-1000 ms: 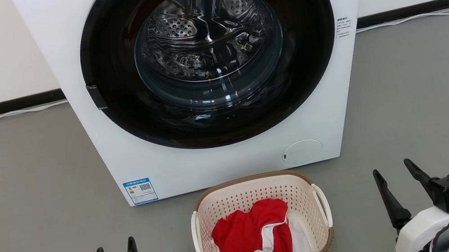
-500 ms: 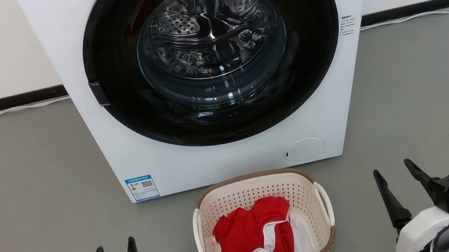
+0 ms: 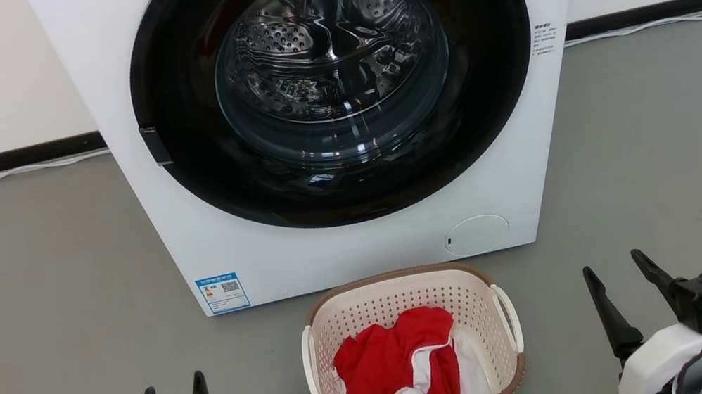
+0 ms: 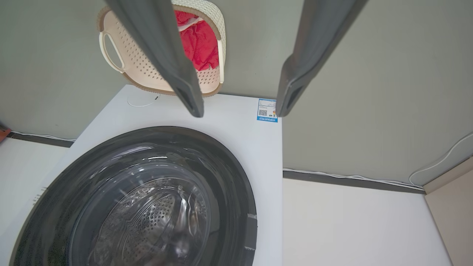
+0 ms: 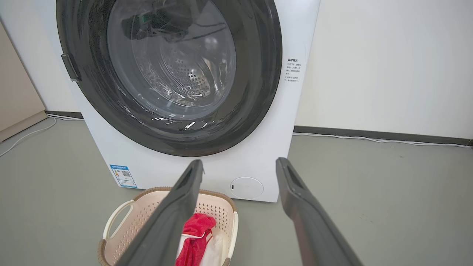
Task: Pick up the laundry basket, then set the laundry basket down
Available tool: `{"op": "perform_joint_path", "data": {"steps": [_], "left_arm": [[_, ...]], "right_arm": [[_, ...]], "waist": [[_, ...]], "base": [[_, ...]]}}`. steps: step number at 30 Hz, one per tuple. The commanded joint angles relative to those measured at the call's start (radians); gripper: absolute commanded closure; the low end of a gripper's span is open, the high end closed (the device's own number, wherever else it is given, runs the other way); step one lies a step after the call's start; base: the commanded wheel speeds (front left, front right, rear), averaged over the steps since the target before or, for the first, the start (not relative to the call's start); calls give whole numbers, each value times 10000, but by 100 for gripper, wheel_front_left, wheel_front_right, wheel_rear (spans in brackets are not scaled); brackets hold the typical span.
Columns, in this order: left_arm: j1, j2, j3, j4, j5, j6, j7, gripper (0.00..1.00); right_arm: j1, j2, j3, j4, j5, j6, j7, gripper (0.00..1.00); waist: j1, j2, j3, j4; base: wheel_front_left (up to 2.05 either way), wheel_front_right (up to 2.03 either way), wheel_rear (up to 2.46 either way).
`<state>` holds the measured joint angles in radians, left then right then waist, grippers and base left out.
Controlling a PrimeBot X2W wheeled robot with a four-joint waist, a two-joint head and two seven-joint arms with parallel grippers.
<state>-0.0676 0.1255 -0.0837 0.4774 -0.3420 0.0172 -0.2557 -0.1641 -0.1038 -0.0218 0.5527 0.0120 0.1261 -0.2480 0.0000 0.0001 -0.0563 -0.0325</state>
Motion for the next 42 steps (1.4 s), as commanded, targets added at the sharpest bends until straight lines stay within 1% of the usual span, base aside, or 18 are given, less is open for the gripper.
{"op": "perform_joint_path", "data": {"steps": [1, 2, 5, 8, 12, 17, 30, 31, 42], "left_arm": [[-246, 95, 340, -172, 87, -109, -61, 0], [1, -4, 7, 38, -4, -94, 0, 100], [155, -98, -22, 364, -29, -88, 7, 100], [147, -129, 57, 399, -277, -117, 119, 100], [136, -149, 127, 301, -685, -161, 246, 100], [130, -175, 187, 177, -1200, -217, 376, 100], [79, -241, 375, -125, -2521, -362, 740, 100], [69, -252, 406, -170, -2724, -384, 798, 100], [22, -302, 564, -389, -3734, -495, 1090, 100]], "right_arm": [[-104, -68, 263, -221, 41, 46, -137, 0], [0, 0, -3, 4, 1, 0, 0, 100], [183, 92, -16, 285, 8, -2, 21, 100], [157, 121, -115, 342, 298, -1, 155, 100], [171, 134, -162, 231, 820, 1, 302, 100], [223, 151, -153, 58, 1484, 3, 410, 100], [293, 195, -199, -342, 3157, 8, 738, 100], [299, 202, -212, -398, 3413, 8, 794, 100], [328, 236, -281, -672, 4689, 12, 1077, 100]], "waist": [[0, -1, -1, -6], [0, -1, -1, -4], [0, -1, -2, -2], [2, -1, 8, 5], [22, -1, 7, 15], [1, -1, 49, 28], [0, -1, 116, 62], [0, -1, 125, 68], [0, -1, 173, 94]], "base": [[0, 0, 0], [0, 0, 0], [0, 0, 0], [0, 0, 0], [0, 0, 0], [0, 0, 0], [0, 0, 0], [0, 0, 0], [0, 0, 0]]}}
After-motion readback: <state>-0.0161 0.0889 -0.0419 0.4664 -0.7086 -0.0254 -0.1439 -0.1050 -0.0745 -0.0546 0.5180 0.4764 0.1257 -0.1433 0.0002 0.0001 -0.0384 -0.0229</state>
